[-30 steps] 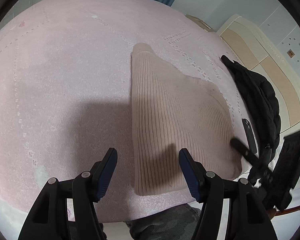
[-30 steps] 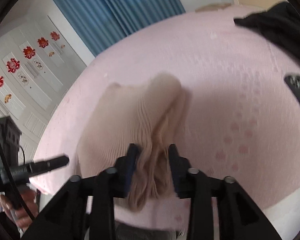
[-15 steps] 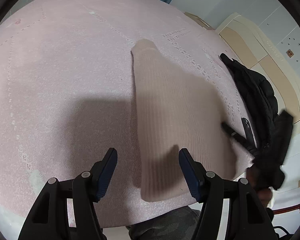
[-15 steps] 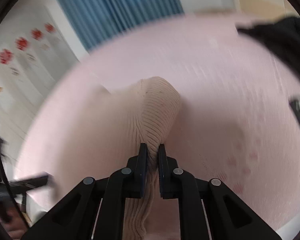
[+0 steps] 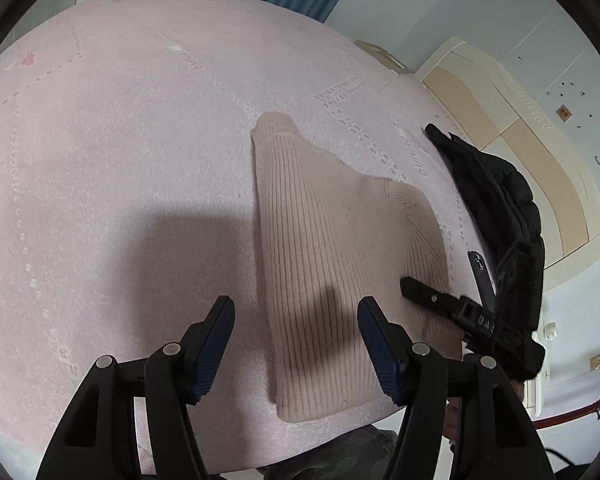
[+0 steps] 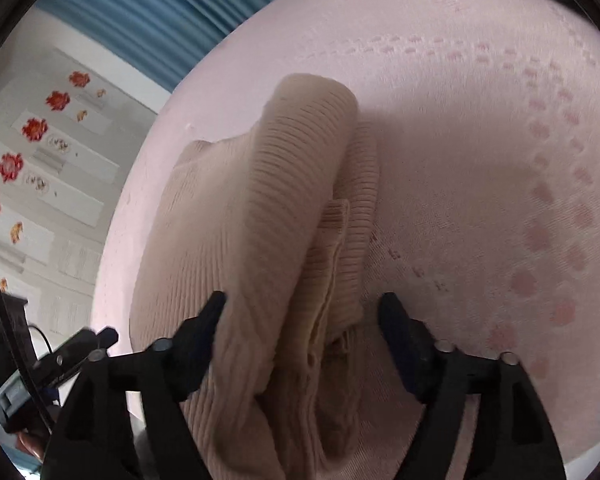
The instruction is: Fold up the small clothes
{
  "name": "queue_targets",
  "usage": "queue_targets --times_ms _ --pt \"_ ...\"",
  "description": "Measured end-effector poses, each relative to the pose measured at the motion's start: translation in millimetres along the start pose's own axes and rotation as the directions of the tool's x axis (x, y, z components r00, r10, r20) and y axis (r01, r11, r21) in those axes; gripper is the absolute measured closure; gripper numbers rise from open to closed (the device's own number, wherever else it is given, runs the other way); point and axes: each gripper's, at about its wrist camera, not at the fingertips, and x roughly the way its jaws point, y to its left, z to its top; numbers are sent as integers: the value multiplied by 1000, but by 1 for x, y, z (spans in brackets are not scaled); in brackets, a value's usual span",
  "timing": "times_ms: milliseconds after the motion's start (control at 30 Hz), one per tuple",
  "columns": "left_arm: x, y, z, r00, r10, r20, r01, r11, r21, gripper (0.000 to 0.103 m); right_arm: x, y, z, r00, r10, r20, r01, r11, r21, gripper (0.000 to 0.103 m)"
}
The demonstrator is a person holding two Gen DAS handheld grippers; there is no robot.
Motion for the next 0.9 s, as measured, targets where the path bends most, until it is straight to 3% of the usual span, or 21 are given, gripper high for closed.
queue_targets --times_ms 233,267,300,400,500,633,833,900 --pt "1 20 -1 1000 -28 -3 28 998 -51 41 18 10 4 1000 6 21 -4 998 -69 21" --pt "0 22 -2 1000 -30 0 30 998 -56 41 19 11 5 1000 14 14 -13 998 -65 24" --pt "-1 24 -2 1000 -30 4 31 998 -60 41 22 10 7 999 42 -4 -42 997 -59 43" --pt "-5 29 -5 999 -43 10 44 996 -78 41 24 -5 14 988 141 -63 -138 989 47 50" --pt "-13 33 -6 998 -56 23 57 995 -85 41 20 -5 16 985 152 -80 -146 986 80 60" --pt "-27 38 -2 998 -45 41 48 996 -70 41 -1 11 17 982 186 -41 -181 977 117 65" --pt "-47 49 12 995 -55 84 60 996 -59 41 -44 69 25 988 148 45 -149 988 39 66" --pt "-51 53 17 993 -62 97 67 996 -56 41 -56 93 29 994 90 67 -90 996 -6 66"
